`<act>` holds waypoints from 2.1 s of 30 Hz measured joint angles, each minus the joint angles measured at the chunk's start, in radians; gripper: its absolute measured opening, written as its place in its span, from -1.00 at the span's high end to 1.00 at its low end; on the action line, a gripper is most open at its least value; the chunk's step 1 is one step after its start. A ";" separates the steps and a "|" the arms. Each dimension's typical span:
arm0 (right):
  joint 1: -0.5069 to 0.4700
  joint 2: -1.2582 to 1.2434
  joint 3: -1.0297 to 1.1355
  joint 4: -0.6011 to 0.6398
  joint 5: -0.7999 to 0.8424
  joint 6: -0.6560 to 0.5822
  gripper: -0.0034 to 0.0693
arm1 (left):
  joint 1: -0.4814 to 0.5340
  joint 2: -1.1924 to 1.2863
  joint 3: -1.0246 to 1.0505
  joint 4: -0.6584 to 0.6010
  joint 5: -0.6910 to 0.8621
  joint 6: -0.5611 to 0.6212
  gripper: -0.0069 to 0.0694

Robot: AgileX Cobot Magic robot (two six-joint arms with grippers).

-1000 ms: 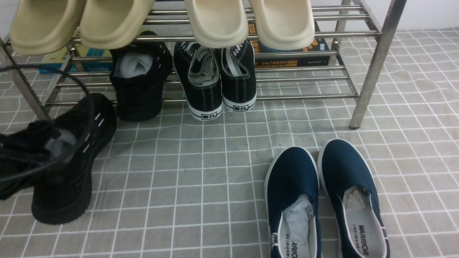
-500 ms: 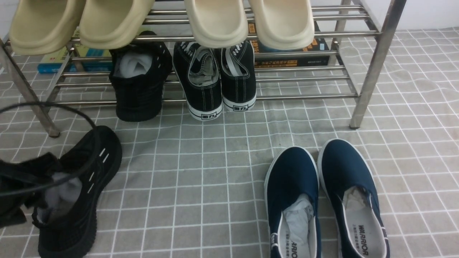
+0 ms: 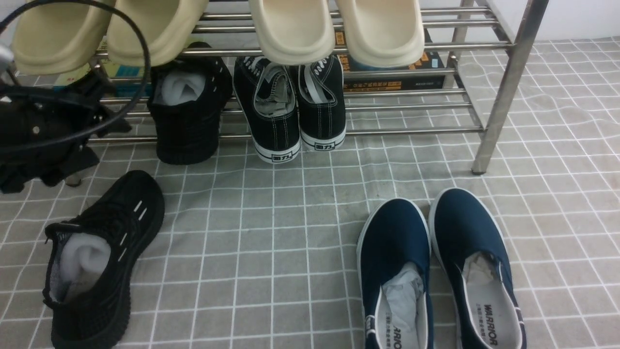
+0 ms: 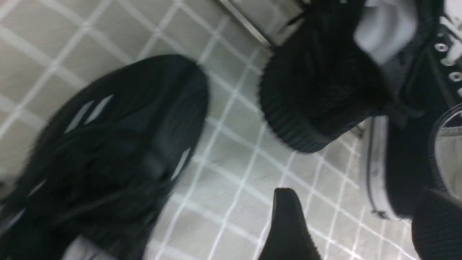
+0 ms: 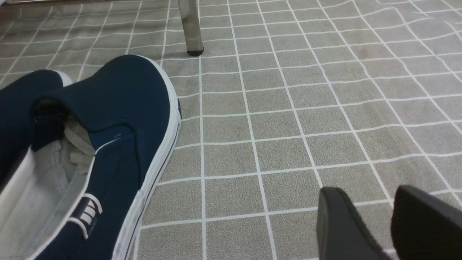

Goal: Take the shoes off the shelf with your hand from the grey coffee tablecloth.
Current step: 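Grasp the leftmost shoe on the bottom shelf of the shoe rack with the left gripper, then set the held shoe down on the floor in front of the rack with the left gripper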

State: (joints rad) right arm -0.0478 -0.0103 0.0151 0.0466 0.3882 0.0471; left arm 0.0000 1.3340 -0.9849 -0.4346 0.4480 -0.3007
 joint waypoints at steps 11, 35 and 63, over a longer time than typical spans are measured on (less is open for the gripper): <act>0.000 0.000 0.000 0.000 0.000 0.000 0.25 | 0.000 0.259 -0.200 -0.252 -0.024 0.244 -0.42; 0.000 0.000 0.000 0.000 0.000 0.000 0.25 | 0.004 0.253 -0.253 -0.249 0.206 0.269 0.64; 0.000 0.000 0.000 0.001 0.000 0.000 0.25 | 0.004 -0.068 0.264 -0.098 0.334 0.126 0.60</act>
State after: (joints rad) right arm -0.0480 -0.0103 0.0151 0.0474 0.3882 0.0471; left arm 0.0036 1.2656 -0.7211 -0.5322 0.7819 -0.1747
